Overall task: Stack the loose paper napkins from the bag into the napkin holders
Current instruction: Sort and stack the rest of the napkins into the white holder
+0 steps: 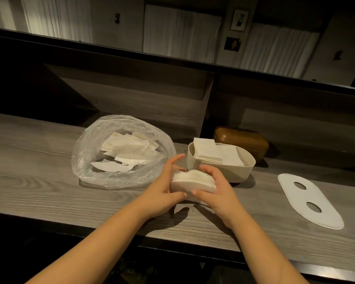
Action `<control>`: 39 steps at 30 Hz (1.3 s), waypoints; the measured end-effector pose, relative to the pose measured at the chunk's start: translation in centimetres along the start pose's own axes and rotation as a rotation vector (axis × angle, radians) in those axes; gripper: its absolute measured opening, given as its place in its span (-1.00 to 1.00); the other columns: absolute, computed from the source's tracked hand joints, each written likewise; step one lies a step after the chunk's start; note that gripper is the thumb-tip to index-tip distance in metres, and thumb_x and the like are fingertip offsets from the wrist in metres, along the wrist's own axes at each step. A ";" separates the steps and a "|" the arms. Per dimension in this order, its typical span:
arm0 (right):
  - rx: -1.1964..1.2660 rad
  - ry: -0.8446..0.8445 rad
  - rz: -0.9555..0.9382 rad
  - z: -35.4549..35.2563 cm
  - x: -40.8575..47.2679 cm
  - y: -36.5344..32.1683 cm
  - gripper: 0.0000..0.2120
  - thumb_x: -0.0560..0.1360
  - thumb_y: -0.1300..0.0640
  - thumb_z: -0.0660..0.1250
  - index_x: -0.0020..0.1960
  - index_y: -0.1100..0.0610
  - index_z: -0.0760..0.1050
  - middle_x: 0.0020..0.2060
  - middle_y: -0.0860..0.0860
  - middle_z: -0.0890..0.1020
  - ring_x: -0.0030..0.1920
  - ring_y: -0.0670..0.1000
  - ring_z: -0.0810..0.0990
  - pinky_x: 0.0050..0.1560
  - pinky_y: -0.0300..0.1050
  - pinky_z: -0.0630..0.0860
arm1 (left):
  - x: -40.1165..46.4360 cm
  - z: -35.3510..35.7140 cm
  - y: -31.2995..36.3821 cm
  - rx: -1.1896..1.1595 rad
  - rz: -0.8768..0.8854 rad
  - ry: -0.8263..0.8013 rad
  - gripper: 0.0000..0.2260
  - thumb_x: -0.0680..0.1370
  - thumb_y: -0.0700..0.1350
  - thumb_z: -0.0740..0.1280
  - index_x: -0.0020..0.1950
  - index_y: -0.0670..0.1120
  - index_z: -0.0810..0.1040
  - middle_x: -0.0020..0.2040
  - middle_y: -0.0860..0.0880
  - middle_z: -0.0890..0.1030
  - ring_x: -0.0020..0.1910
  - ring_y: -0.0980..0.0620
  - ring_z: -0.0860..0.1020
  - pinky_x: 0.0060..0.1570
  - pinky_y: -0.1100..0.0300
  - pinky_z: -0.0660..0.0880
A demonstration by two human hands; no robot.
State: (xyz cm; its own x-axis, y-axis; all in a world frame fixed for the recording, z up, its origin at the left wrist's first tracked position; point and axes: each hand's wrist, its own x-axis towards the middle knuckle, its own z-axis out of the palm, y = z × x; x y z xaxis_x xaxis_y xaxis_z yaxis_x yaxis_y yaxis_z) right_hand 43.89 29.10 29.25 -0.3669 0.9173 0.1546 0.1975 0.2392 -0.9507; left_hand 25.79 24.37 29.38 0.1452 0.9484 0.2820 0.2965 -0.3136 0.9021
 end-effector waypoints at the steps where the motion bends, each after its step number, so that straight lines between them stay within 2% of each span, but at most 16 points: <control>1: 0.034 0.055 0.014 -0.2 0.0 0.0 -0.48 0.42 0.31 0.48 0.27 -0.03 0.41 0.15 -0.04 0.54 0.14 0.00 0.57 0.12 0.01 0.61 | 0.0 -0.1 -0.1 -0.007 -0.008 0.040 -0.28 0.54 -0.34 0.32 0.38 0.37 0.12 0.20 0.09 0.42 0.03 0.17 0.55 0.00 0.35 0.52; 3: 0.147 0.105 0.051 -0.7 -0.1 0.2 -0.57 0.44 0.35 0.45 0.19 -0.01 0.47 0.10 0.03 0.60 0.09 0.07 0.62 0.04 0.04 0.64 | 0.1 -0.2 -0.3 -0.011 -0.023 0.107 -0.33 0.56 -0.34 0.28 0.31 0.40 0.17 0.19 0.04 0.42 0.06 0.07 0.54 -0.06 0.34 0.53; 5: 0.175 0.102 0.048 -1.1 -0.3 0.3 -0.61 0.44 0.36 0.44 0.17 0.02 0.49 0.06 0.04 0.62 0.08 0.08 0.63 -0.04 -0.03 0.64 | 0.2 -0.2 -0.5 -0.024 -0.036 0.125 -0.36 0.57 -0.36 0.26 0.28 0.39 0.20 0.17 0.01 0.44 0.08 0.02 0.53 -0.08 0.35 0.52; 8: 0.164 0.090 0.046 -1.2 -0.5 0.3 -0.56 0.44 0.36 0.44 0.21 0.01 0.46 0.10 0.02 0.60 0.07 0.03 0.63 -0.11 -0.14 0.62 | 0.2 -0.2 -0.5 -0.043 -0.036 0.134 -0.37 0.58 -0.36 0.25 0.28 0.37 0.21 0.17 -0.01 0.47 0.11 0.01 0.54 0.01 0.31 0.54; 11: 0.121 -0.016 0.045 -1.0 -0.5 0.2 -0.42 0.40 0.35 0.49 0.29 -0.04 0.39 0.17 0.04 0.55 0.12 0.04 0.59 -0.03 -0.10 0.63 | 0.1 -0.4 -0.4 -0.054 -0.045 0.021 -0.25 0.54 -0.38 0.27 0.34 0.42 0.12 0.25 0.05 0.44 0.16 -0.02 0.54 0.14 0.15 0.56; 13: 0.034 -0.083 0.038 -0.7 -0.4 -0.1 -0.32 0.37 0.30 0.54 0.35 -0.07 0.33 0.19 -0.04 0.49 0.16 0.02 0.55 0.09 -0.05 0.62 | 0.0 -0.4 -0.1 -0.045 -0.034 -0.067 -0.17 0.50 -0.38 0.29 0.40 0.43 0.04 0.31 0.11 0.38 0.19 0.00 0.51 0.17 0.12 0.52; 15: -0.019 -0.095 0.029 -0.3 -0.4 -0.3 -0.26 0.36 0.27 0.55 0.39 -0.10 0.29 0.22 -0.12 0.45 0.19 -0.03 0.51 0.18 -0.03 0.58 | 0.1 -0.3 0.1 -0.056 -0.018 -0.095 -0.14 0.49 -0.35 0.33 0.43 0.41 -0.02 0.34 0.14 0.32 0.22 0.07 0.47 0.19 0.18 0.50; 17: -0.027 -0.020 0.000 -0.1 -0.2 -0.1 -0.32 0.38 0.27 0.53 0.34 -0.13 0.33 0.22 -0.13 0.46 0.19 -0.04 0.51 0.19 -0.02 0.57 | 0.1 -0.2 0.0 -0.012 -0.013 -0.067 -0.15 0.52 -0.34 0.34 0.44 0.41 -0.04 0.34 0.18 0.30 0.21 0.16 0.46 0.17 0.30 0.49; 20: 0.061 0.119 -0.016 -0.5 -0.2 0.2 -0.51 0.43 0.33 0.47 0.20 -0.10 0.46 0.14 -0.03 0.56 0.13 0.03 0.58 0.09 0.09 0.62 | 0.2 -0.1 -0.2 -0.025 -0.030 0.087 -0.29 0.57 -0.32 0.31 0.44 0.33 0.09 0.26 0.15 0.45 0.13 0.16 0.56 0.07 0.29 0.55; 23: 0.114 0.141 -0.028 -0.9 -0.3 0.4 -0.54 0.42 0.34 0.47 0.18 -0.08 0.48 0.09 -0.03 0.58 0.11 0.05 0.60 0.05 0.10 0.64 | 0.3 -0.2 -0.5 -0.064 -0.042 0.186 -0.37 0.58 -0.32 0.32 0.42 0.26 0.17 0.21 0.05 0.55 0.12 0.16 0.59 0.01 0.33 0.55; 27: 0.018 0.009 -0.010 -0.7 -0.3 0.3 -0.38 0.38 0.29 0.53 0.29 -0.09 0.36 0.16 -0.06 0.51 0.16 0.00 0.54 0.09 -0.06 0.62 | 0.2 -0.3 -0.6 -0.020 -0.085 0.019 -0.22 0.54 -0.29 0.35 0.43 0.37 0.01 0.33 0.09 0.41 0.23 0.15 0.48 0.07 0.41 0.48; 31: -0.043 -0.075 -0.003 -0.5 -0.2 0.2 -0.22 0.32 0.19 0.60 0.39 -0.12 0.27 0.23 -0.13 0.44 0.21 -0.05 0.49 0.18 -0.06 0.57 | 0.3 0.0 -0.2 0.053 -0.077 -0.072 -0.15 0.53 -0.19 0.42 0.48 0.35 -0.09 0.29 0.23 0.30 0.19 0.31 0.39 0.02 0.57 0.38; 33: -0.050 -0.044 -0.009 -0.4 -0.1 0.2 -0.29 0.34 0.17 0.58 0.34 -0.15 0.32 0.20 -0.15 0.46 0.20 -0.05 0.50 0.16 -0.06 0.58 | 0.4 -0.1 -0.3 0.060 -0.093 -0.024 -0.17 0.53 -0.18 0.43 0.48 0.35 -0.07 0.30 0.22 0.34 0.18 0.27 0.44 0.08 0.51 0.39; 35: -0.083 0.061 -0.031 -0.5 -0.1 0.3 -0.45 0.40 0.23 0.52 0.21 -0.17 0.38 0.15 -0.14 0.49 0.17 -0.04 0.51 0.09 -0.10 0.60 | 0.5 0.0 -0.4 0.076 -0.118 0.044 -0.21 0.55 -0.19 0.40 0.50 0.33 -0.03 0.37 0.06 0.44 0.22 0.16 0.48 0.16 0.37 0.46; 37: -0.087 0.124 -0.032 -0.8 -0.2 0.3 -0.53 0.42 0.25 0.50 0.17 -0.14 0.42 0.13 -0.10 0.51 0.13 -0.03 0.53 0.03 -0.12 0.60 | 0.6 0.0 -0.5 0.091 -0.122 0.088 -0.30 0.58 -0.23 0.35 0.53 0.23 0.05 0.35 0.00 0.51 0.15 0.18 0.53 0.04 0.44 0.50; 39: -0.062 0.070 0.000 -0.8 -0.3 0.3 -0.46 0.39 0.21 0.53 0.25 -0.10 0.40 0.16 -0.05 0.50 0.12 -0.02 0.52 -0.01 -0.15 0.61 | 0.6 -0.1 -0.6 0.047 -0.108 0.098 -0.37 0.60 -0.28 0.30 0.50 0.21 0.13 0.33 0.00 0.52 0.10 0.25 0.53 -0.03 0.48 0.49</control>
State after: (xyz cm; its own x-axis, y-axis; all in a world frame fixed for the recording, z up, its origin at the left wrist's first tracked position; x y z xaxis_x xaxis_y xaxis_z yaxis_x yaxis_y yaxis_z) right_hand 44.76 29.16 29.17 -0.3025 0.9369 0.1751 0.2545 0.2564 -0.9325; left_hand 25.58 25.16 29.05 0.0183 0.9760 0.2170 0.3497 -0.2096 0.9131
